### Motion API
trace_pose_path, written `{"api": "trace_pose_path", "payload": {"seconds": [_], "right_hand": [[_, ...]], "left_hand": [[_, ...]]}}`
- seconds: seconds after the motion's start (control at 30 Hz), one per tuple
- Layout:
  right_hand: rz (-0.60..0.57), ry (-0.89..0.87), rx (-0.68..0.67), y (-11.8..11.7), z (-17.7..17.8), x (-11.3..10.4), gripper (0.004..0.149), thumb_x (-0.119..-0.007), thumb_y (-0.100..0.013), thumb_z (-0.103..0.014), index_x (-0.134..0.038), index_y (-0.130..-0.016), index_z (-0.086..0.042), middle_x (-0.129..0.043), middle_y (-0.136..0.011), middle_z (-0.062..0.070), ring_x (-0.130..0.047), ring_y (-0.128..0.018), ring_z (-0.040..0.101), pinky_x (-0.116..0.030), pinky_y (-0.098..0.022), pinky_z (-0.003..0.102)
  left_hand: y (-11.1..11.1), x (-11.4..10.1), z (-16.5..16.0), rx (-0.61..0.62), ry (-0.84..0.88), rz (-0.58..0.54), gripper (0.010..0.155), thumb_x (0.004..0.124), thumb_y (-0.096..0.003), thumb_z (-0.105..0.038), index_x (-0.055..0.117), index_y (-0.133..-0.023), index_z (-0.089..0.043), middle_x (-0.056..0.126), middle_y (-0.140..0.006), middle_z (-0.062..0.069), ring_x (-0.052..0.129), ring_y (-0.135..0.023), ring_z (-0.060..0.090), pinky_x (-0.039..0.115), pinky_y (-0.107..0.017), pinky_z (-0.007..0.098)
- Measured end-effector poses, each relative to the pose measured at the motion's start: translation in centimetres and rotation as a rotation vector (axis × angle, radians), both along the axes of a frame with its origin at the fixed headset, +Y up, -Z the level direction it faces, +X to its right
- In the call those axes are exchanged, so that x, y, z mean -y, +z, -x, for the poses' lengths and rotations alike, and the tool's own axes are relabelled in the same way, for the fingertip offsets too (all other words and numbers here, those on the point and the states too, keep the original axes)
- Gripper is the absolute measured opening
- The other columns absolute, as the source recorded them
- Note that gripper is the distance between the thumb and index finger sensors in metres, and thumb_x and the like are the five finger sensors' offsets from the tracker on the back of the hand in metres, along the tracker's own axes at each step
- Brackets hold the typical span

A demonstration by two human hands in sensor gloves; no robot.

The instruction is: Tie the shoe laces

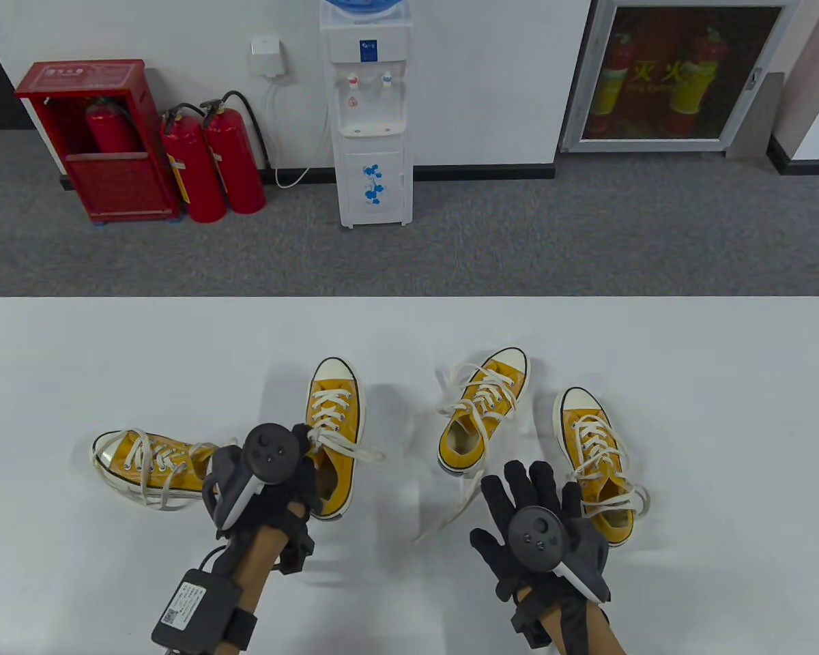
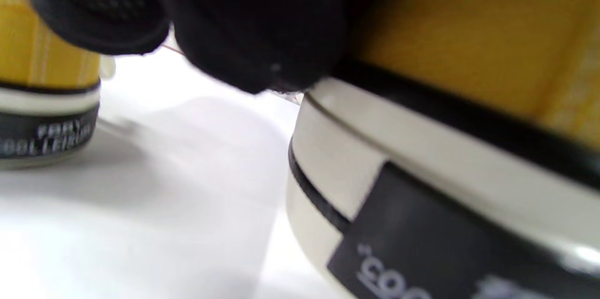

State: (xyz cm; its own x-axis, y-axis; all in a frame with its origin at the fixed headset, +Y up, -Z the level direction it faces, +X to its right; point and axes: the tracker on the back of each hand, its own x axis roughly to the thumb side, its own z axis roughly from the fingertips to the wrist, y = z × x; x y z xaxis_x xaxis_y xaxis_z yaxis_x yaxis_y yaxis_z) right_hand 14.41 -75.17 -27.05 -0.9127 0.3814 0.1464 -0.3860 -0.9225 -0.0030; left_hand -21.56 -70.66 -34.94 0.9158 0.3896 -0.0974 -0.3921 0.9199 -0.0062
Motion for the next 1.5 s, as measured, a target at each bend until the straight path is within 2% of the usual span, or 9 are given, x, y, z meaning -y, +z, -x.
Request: {"api": "trace_pose_path", "payload": {"seconds": [0.2, 0.4, 0.77, 0.93, 1.03, 1.23, 1.4, 1.5], "right_hand": [[-0.003, 0.001, -0.01, 0.0, 0.1, 0.0, 0.078, -0.076, -0.042, -0.056, -0.05, -0.109, -0.025, -0.021, -0.117, 0.002, -0.013, -0.11, 0.044, -0.005, -0.068, 0.074], [0.0, 0.003, -0.014, 0.0, 0.2, 0.0, 0.077, -0.076, -0.042, -0.055, -0.051, -0.109, -0.025, -0.021, -0.117, 0.002, -0.013, -0.11, 0.044, -0.005, -0.068, 0.074], [0.012, 0.008, -0.013, 0.0, 0.3, 0.1, 0.077, -0.076, -0.043, -0.055, -0.051, -0.108, -0.025, -0.021, -0.117, 0.002, -0.013, -0.11, 0.044, -0.004, -0.067, 0.074], [0.024, 0.005, -0.013, 0.0, 0.3, 0.1, 0.076, -0.076, -0.043, -0.055, -0.052, -0.108, -0.025, -0.021, -0.117, 0.002, -0.013, -0.11, 0.044, -0.004, -0.067, 0.074], [0.025, 0.003, -0.013, 0.0, 0.3, 0.0, 0.076, -0.076, -0.043, -0.054, -0.052, -0.108, -0.025, -0.021, -0.117, 0.002, -0.013, -0.11, 0.044, -0.004, -0.067, 0.074], [0.028, 0.009, -0.022, 0.0, 0.4, 0.0, 0.076, -0.076, -0.042, -0.055, -0.052, -0.108, -0.025, -0.02, -0.117, 0.002, -0.013, -0.11, 0.044, -0.004, -0.067, 0.074], [0.022, -0.003, -0.021, 0.0, 0.2, -0.1, 0.076, -0.076, -0.042, -0.055, -0.053, -0.108, -0.025, -0.02, -0.117, 0.002, -0.012, -0.11, 0.044, -0.003, -0.067, 0.074], [0.022, -0.007, -0.019, 0.0, 0.2, -0.2, 0.076, -0.076, -0.042, -0.055, -0.054, -0.108, -0.024, -0.02, -0.117, 0.002, -0.012, -0.11, 0.044, -0.003, -0.067, 0.074]], "left_hand": [[-2.7, -0.4, 1.4, -0.067, -0.051, -0.016, 0.058, 0.075, -0.0472, -0.031, 0.067, -0.103, -0.018, 0.102, -0.057, 0.011, 0.102, -0.017, 0.02, 0.089, -0.037, 0.05], [-4.6, 0.3, 2.1, -0.089, -0.091, 0.013, 0.058, 0.076, -0.0468, -0.03, 0.067, -0.104, -0.02, 0.101, -0.058, 0.012, 0.101, -0.02, 0.022, 0.086, -0.04, 0.052], [-6.3, 1.8, 1.4, -0.064, -0.179, 0.032, 0.058, 0.077, -0.046, -0.029, 0.067, -0.103, -0.023, 0.103, -0.061, 0.012, 0.102, -0.023, 0.025, 0.085, -0.043, 0.053], [-6.0, 2.5, 2.2, -0.115, -0.098, 0.034, 0.063, 0.08, -0.0456, -0.03, 0.063, -0.105, -0.023, 0.1, -0.068, 0.01, 0.102, -0.029, 0.026, 0.082, -0.046, 0.055], [-5.7, 2.3, 2.4, -0.117, -0.127, 0.024, 0.064, 0.082, -0.0449, -0.032, 0.064, -0.106, -0.024, 0.1, -0.074, 0.007, 0.102, -0.035, 0.025, 0.081, -0.048, 0.055], [-4.5, 0.2, 3.3, -0.119, -0.091, 0.027, 0.068, 0.084, -0.0448, -0.037, 0.062, -0.107, -0.025, 0.09, -0.091, 0.009, 0.099, -0.053, 0.029, 0.075, -0.054, 0.057], [-3.4, -1.4, 5.2, -0.157, -0.103, 0.036, 0.063, 0.084, -0.045, -0.043, 0.071, -0.104, -0.026, 0.085, -0.096, 0.01, 0.098, -0.059, 0.03, 0.074, -0.055, 0.058], [-2.8, -1.7, 6.7, -0.194, -0.101, 0.058, 0.063, 0.084, -0.0452, -0.045, 0.071, -0.104, -0.027, 0.082, -0.099, 0.011, 0.096, -0.061, 0.032, 0.073, -0.055, 0.058]]}}
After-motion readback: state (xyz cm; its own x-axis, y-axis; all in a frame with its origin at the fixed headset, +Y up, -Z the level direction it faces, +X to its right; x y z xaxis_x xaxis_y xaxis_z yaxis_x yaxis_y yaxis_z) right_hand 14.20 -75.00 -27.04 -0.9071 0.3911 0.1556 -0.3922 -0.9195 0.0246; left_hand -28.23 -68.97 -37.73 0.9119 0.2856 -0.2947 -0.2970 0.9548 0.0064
